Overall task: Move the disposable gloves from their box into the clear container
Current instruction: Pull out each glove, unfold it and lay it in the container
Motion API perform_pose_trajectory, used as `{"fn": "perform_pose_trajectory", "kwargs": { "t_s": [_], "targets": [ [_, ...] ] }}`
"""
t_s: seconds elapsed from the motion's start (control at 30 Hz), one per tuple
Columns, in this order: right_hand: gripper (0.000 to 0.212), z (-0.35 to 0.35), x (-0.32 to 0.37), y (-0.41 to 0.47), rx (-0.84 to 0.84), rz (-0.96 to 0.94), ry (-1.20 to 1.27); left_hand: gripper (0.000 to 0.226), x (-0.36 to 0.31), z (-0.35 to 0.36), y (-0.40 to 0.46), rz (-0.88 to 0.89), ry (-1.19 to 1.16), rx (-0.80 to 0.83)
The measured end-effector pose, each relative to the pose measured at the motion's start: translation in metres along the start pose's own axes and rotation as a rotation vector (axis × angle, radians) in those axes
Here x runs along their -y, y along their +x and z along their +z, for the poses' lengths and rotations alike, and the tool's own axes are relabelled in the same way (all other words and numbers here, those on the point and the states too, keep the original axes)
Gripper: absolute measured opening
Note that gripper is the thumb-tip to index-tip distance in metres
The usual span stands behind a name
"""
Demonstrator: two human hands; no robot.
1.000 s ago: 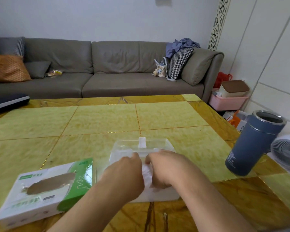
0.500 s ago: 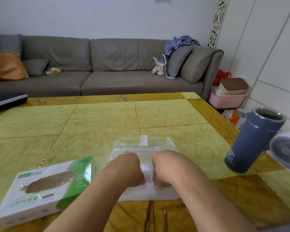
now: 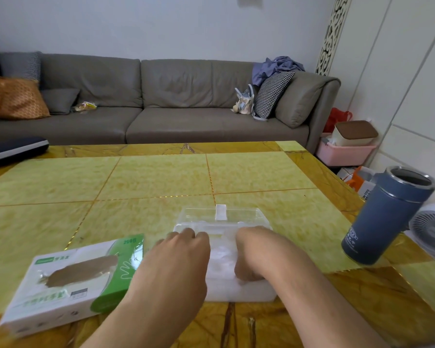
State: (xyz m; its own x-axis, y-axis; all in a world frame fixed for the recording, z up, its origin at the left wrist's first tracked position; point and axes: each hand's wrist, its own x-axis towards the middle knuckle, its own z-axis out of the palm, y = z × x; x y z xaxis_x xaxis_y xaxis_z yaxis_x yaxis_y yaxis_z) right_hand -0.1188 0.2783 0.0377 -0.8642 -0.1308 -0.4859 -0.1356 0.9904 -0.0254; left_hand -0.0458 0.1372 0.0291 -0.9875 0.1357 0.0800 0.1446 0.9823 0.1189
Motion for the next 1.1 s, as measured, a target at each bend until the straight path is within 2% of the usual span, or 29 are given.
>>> {"fn": "perform_pose_trajectory", "kwargs": {
  "t_s": [0.1, 0.17, 0.27, 0.33, 0.4, 0.5, 0.63, 0.87, 0.93, 1.03, 1.1],
  "targets": [
    [0.012, 0.006, -0.003, -0.01, -0.16, -0.001, 0.045, 0.014, 0.002, 0.002, -0.017, 0.059, 0.063, 0.017],
    [0.015, 0.008, -0.004, -0.02, -0.26, -0.03, 0.039, 0.016, 0.004, 0.007, -0.021, 0.098, 0.068, 0.089],
    [0.015, 0.007, 0.002, -0.03, -0.327, -0.068, -0.013, 0.023, 0.013, 0.029, -0.023, 0.227, 0.095, 0.024],
    [0.038, 0.009, 0.006, -0.028, -0.302, -0.092, 0.009, 0.022, 0.007, 0.035, -0.022, 0.27, 0.091, 0.047],
    [0.057, 0.012, 0.006, -0.021, -0.243, -0.126, 0.078, 0.033, 0.005, 0.042, -0.021, 0.26, 0.065, -0.073],
    [0.074, 0.011, 0.004, -0.016, -0.146, -0.163, 0.159, 0.033, 0.005, 0.043, -0.017, 0.258, 0.128, -0.013],
    [0.083, 0.007, 0.006, -0.014, -0.039, -0.129, 0.17, 0.026, 0.012, 0.041, -0.009, 0.277, 0.129, 0.049],
    [0.067, 0.013, 0.014, -0.011, -0.201, -0.109, 0.142, 0.021, 0.004, 0.021, -0.001, 0.215, 0.116, 0.158],
    [0.057, 0.013, 0.015, -0.014, -0.255, -0.112, 0.09, 0.021, 0.005, 0.019, -0.006, 0.205, 0.044, 0.109],
    [0.058, 0.011, 0.02, -0.02, -0.344, -0.055, 0.063, 0.032, 0.02, 0.022, -0.021, 0.283, -0.024, -0.042],
    [0.056, 0.011, 0.023, -0.022, -0.386, -0.018, 0.085, 0.031, 0.031, 0.02, -0.031, 0.309, -0.134, -0.142]
  ]
}}
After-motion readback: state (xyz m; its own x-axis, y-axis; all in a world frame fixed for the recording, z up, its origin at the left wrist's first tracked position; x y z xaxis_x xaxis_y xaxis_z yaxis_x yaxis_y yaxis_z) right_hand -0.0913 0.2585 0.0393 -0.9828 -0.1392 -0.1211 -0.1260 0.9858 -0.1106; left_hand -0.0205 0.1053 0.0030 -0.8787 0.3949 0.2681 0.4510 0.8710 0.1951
